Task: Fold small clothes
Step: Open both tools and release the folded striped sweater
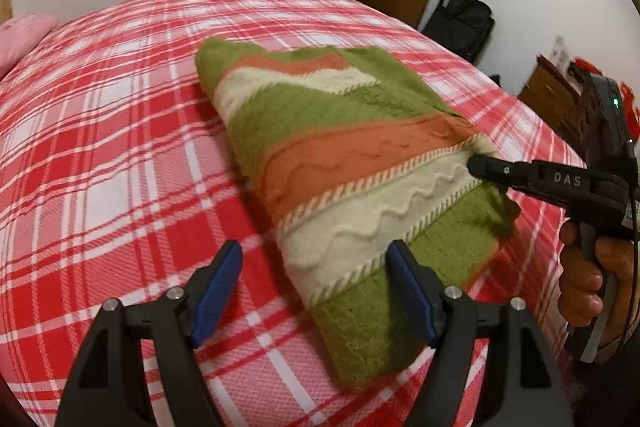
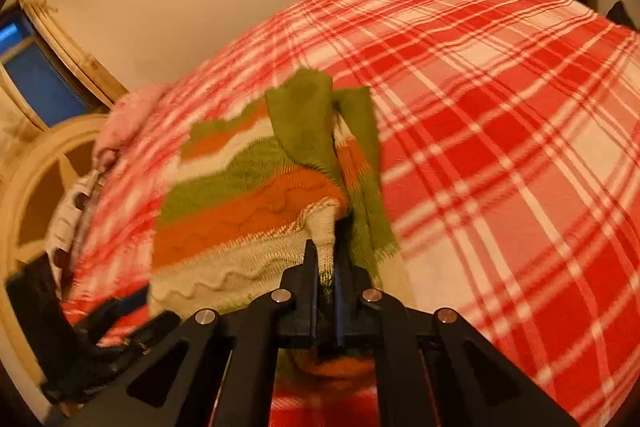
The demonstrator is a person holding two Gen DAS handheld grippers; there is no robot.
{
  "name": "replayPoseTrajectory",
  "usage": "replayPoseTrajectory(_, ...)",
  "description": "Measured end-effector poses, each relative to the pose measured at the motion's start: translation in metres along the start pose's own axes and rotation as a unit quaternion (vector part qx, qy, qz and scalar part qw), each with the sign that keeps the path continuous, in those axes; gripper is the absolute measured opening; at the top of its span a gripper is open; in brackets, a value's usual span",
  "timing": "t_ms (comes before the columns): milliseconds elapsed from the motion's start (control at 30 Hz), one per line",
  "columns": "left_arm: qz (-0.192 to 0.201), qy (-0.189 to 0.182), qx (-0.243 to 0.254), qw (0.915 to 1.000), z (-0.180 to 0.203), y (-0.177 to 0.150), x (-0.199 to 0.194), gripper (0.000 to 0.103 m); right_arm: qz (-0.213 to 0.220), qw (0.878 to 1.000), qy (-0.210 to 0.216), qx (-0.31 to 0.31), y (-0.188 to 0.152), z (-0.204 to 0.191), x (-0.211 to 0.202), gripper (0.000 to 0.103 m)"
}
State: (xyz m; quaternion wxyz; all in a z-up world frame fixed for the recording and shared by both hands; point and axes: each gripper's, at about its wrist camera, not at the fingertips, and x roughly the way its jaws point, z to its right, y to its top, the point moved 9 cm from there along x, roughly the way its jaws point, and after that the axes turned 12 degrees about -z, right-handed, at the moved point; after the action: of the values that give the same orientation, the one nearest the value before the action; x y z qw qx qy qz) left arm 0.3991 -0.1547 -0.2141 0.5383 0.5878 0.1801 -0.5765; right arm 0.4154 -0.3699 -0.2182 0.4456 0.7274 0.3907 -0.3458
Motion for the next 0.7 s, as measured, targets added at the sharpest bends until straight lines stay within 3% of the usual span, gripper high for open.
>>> replayPoseTrajectory(167,-0.005,-0.012,-0.002,0.9999,0.002,-0.003,0.01,0.078,-0.005,1.0,-0.002,0.006,0.008,0.001,0.001,0.01)
replayPoseTrajectory(200,-0.004,-0.013,-0.003,0.9999,0.001,-0.003,0.008,0.078,0.004,1.0,-0.022,-0.004,0.013,-0.003,-0.004,0.014)
replayPoseTrajectory(233,-0.002,-0.014,-0.004,0.9999,0.0,-0.004,0.006,0.078,0.03,0.997,-0.063,-0.022,0.019,-0.005,-0.017,0.03)
replayPoseTrajectory(300,0.004,-0.013,-0.004,0.9999,-0.002,-0.005,0.002,0.079,0.082,0.991,-0.102,-0.041,0.03,-0.013,-0.04,0.04)
replayPoseTrajectory(367,0.006,-0.004,-0.005,1.0,-0.002,-0.006,0.004,0.084,0.101,0.99,-0.071,-0.072,0.042,-0.037,-0.051,0.04)
replayPoseTrajectory(500,0.001,-0.001,-0.016,0.9999,-0.003,-0.006,0.006,0.085,0.054,0.987,-0.012,-0.149,0.049,-0.081,-0.021,0.04)
replayPoseTrajectory(567,0.002,0.003,-0.018,0.9998,-0.003,-0.008,0.005,0.086,0.0,0.987,-0.055,-0.148,0.049,-0.072,0.016,0.04)
replayPoseTrajectory(633,-0.002,0.0,-0.028,0.9996,-0.006,-0.011,0.006,0.087,-0.046,0.99,-0.063,-0.117,0.043,-0.049,0.045,0.038)
replayPoseTrajectory(700,-0.005,-0.007,-0.034,0.9994,-0.007,-0.016,0.005,0.088,-0.022,0.991,-0.058,-0.119,0.044,-0.039,0.043,0.036)
